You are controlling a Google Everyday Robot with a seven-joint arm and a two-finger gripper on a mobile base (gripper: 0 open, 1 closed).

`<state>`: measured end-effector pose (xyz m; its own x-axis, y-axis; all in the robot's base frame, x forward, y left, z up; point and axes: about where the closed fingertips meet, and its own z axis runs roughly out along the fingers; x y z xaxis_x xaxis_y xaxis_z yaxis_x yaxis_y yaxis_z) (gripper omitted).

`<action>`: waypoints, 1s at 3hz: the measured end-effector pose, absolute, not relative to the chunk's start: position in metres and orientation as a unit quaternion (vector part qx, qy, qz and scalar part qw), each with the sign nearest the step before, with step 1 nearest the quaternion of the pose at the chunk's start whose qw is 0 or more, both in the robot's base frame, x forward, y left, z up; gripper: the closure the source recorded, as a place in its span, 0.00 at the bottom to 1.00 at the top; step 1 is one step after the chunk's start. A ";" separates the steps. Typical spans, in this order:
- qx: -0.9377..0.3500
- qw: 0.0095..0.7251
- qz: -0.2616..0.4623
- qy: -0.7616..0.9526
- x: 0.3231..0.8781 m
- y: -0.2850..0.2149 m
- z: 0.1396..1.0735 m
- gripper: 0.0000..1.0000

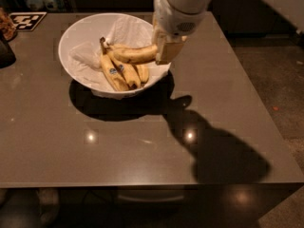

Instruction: Pick banana from white bowl

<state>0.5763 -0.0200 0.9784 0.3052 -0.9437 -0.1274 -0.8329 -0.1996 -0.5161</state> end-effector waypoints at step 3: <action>-0.739 0.364 -0.114 0.556 0.512 -0.027 1.019 1.00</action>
Offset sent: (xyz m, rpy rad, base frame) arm -0.1047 -0.0130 0.0518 0.2318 -0.2131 0.0232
